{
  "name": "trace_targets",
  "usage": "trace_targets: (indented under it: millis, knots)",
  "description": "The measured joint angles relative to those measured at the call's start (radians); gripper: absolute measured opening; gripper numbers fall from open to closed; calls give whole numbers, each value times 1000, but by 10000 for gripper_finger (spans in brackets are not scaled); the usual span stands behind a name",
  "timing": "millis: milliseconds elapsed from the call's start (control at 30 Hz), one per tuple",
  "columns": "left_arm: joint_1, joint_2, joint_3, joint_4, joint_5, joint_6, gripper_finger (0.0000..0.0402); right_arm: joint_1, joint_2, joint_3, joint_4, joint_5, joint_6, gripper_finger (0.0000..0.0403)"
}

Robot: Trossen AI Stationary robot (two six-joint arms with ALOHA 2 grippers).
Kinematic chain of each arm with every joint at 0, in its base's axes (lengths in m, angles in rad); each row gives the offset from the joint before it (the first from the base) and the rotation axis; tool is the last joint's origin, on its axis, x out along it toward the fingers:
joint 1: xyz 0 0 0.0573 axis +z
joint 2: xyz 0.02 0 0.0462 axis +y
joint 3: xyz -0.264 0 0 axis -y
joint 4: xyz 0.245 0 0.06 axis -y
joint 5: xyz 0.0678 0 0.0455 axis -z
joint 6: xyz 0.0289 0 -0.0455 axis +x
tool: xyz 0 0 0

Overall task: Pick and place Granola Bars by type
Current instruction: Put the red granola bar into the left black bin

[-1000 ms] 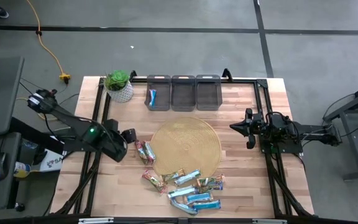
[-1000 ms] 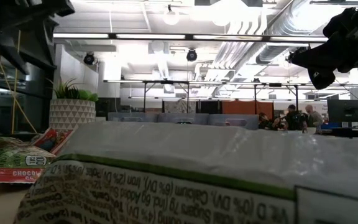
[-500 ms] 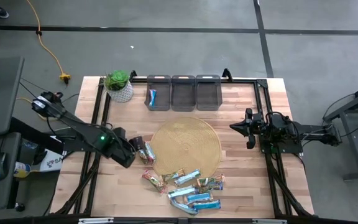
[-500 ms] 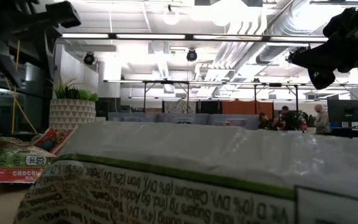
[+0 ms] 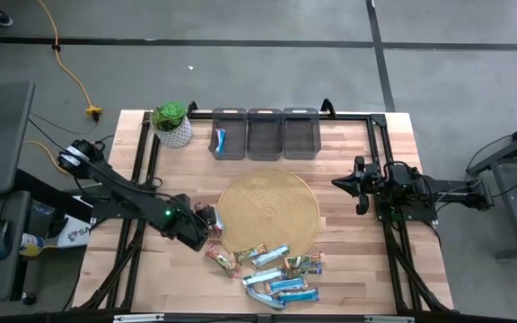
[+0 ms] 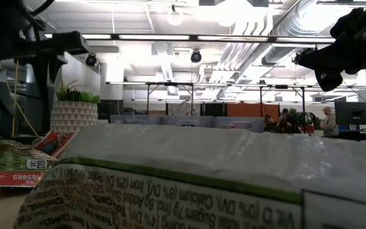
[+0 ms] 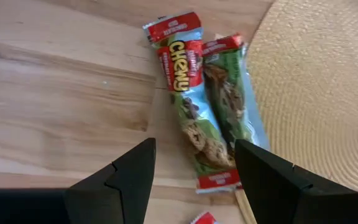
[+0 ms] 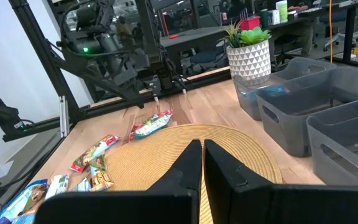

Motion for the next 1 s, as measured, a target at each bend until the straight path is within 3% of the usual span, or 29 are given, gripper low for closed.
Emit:
trace_targets:
  millis: [367, 1000]
  knots:
    - [59, 3, -195, 327, -15, -11, 216, 0, 0, 0, 0, 0, 0, 0]
    - [106, -1, -237, 312, 22, -5, 216, 0, 0, 0, 0, 0, 0, 0]
